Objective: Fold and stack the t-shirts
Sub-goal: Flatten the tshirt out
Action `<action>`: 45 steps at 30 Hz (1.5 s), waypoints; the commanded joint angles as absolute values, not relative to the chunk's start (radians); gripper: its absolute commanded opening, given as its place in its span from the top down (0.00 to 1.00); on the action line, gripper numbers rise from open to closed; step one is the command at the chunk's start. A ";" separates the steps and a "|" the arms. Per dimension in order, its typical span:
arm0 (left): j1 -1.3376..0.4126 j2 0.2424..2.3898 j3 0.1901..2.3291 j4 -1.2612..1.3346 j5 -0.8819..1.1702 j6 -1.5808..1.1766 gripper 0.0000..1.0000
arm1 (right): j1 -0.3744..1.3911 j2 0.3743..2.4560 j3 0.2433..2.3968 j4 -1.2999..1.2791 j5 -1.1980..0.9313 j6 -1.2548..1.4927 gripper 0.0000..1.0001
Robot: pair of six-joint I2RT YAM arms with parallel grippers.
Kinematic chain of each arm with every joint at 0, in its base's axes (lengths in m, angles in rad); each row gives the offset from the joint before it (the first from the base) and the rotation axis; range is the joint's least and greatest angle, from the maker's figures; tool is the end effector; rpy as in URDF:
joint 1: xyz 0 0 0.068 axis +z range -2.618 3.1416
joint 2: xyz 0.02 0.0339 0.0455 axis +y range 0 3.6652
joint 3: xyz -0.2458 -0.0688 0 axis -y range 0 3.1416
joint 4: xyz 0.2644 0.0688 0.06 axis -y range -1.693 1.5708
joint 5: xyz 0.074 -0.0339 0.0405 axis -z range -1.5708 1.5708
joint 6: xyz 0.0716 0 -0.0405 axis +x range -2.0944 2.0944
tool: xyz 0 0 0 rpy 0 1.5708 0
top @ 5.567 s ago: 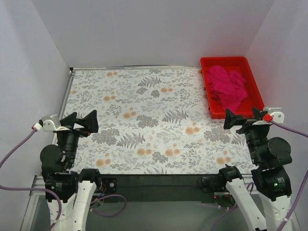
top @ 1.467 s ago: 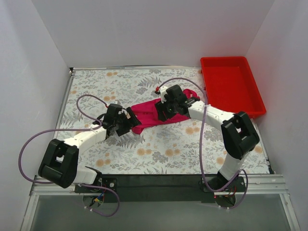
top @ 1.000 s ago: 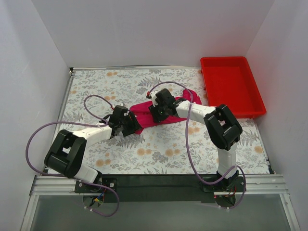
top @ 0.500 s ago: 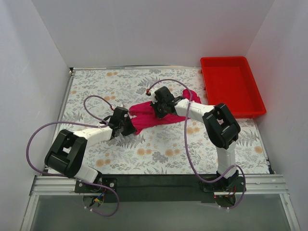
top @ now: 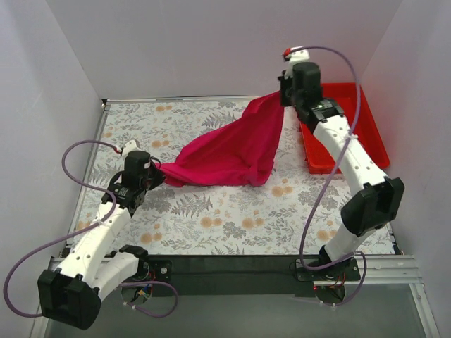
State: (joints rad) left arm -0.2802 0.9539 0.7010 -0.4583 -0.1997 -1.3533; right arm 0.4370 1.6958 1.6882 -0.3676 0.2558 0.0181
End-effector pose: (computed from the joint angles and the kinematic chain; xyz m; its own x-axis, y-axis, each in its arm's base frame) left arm 0.2519 -0.0577 0.2118 -0.2590 -0.9213 -0.2899 -0.5852 0.3885 -0.7118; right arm 0.4143 0.1735 0.3629 -0.3355 -0.1374 -0.9320 -0.1901 0.9788 -0.0759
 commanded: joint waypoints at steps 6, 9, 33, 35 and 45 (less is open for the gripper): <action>-0.261 0.925 1.006 -0.641 -0.399 -1.229 1.00 | 0.330 1.573 1.833 -0.388 0.308 -0.026 0.99; -0.261 0.913 1.089 -0.676 -0.428 -1.204 1.00 | 0.307 1.530 1.855 -0.388 0.316 -0.051 0.99; -0.259 0.782 1.243 -0.742 -0.288 -1.181 1.00 | 0.282 1.688 2.108 -0.301 0.012 -0.229 0.98; -0.261 0.824 1.188 -0.724 -0.301 -1.196 1.00 | 0.284 1.761 2.128 -0.301 -0.030 -0.189 0.97; -0.252 1.089 1.002 -0.437 -0.331 -1.189 1.00 | 0.344 1.976 2.127 -0.436 0.068 -0.048 0.50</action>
State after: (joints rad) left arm -0.2626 1.0660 1.0096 -0.5423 -0.2920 -1.1961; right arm 0.3176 2.1170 2.1502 -0.4191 0.0647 -0.1238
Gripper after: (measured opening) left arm 0.035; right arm 0.496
